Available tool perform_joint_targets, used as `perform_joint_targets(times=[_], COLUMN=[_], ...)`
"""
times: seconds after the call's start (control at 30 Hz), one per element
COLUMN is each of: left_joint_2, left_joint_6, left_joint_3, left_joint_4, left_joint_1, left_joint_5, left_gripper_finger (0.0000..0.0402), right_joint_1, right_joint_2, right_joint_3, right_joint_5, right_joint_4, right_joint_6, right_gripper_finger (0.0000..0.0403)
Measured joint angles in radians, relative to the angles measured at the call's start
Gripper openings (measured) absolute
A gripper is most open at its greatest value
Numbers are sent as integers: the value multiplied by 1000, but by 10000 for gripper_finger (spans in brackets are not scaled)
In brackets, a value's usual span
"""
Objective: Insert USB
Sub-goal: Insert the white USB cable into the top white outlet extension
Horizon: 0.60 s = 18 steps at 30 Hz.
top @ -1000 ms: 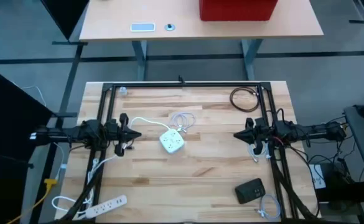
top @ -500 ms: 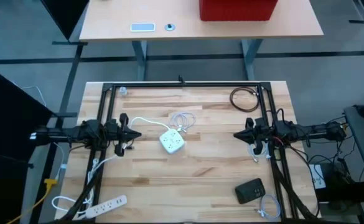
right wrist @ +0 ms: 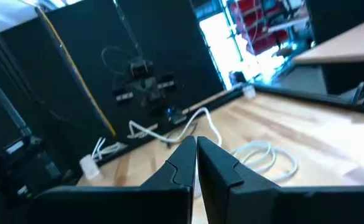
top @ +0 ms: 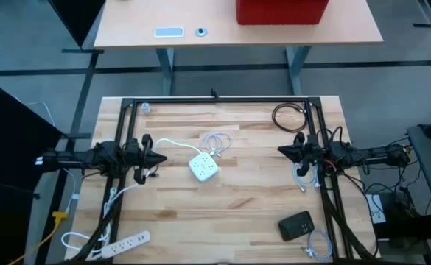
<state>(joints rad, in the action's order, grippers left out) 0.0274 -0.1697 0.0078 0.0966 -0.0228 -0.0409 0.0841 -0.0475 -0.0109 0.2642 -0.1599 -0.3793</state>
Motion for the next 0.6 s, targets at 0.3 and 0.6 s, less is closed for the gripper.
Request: perform_joint_targets(times=[0.3,0.6], left_joint_2=[5,128], left_joint_6=[0,-27], left_joint_3=[0,33], left_joint_4=[-8,-26], left_joint_1=[0,2], left_joint_5=[-23,-287], left_gripper_finger=[0,16], right_joint_1=[0,-5], right_joint_2=[-17,-247], right_joint_3=[0,0], right_joint_5=[103,183], right_joint_4=[-13,-162], right_joint_6=[67,161], right_gripper_finger=[0,0])
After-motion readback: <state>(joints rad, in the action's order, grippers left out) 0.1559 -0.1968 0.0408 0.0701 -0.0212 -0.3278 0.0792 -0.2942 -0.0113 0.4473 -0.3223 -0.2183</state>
